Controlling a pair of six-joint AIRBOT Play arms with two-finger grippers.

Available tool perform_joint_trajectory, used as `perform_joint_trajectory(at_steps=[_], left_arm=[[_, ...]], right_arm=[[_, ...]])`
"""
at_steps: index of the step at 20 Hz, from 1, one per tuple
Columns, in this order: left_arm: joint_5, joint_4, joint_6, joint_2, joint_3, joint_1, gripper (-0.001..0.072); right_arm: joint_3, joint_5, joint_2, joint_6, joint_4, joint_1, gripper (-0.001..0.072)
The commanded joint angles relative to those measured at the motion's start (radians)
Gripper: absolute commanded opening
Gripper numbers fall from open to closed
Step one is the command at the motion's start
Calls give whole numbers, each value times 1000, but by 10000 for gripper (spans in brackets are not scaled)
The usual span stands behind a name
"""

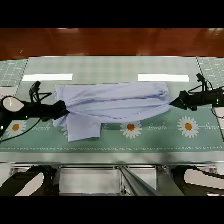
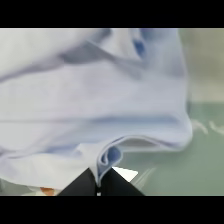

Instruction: Fold the shirts.

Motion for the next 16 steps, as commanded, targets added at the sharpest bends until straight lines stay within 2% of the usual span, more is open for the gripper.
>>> perform_joint_trajectory(at_steps=[1, 5, 8, 13, 14, 16], left_arm=[[5, 12, 17, -152, 146, 1, 18], [-3, 13, 18, -318, 328, 11, 18], [-61, 15, 17, -421, 467, 53, 18], [-100, 15, 17, -506, 591, 113, 18], [-99, 14, 29, -521, 601, 114, 18], [-99, -33, 110, -548, 617, 109, 18]], right_arm=[[124, -24, -50, 40, 2, 63, 26], [237, -24, -132, 59, 2, 83, 25], [303, -23, -190, 81, 1, 83, 26], [400, -24, -275, 90, 5, 92, 25], [419, -24, -295, 94, 11, 92, 26], [449, -26, -335, 88, 85, 92, 26]])
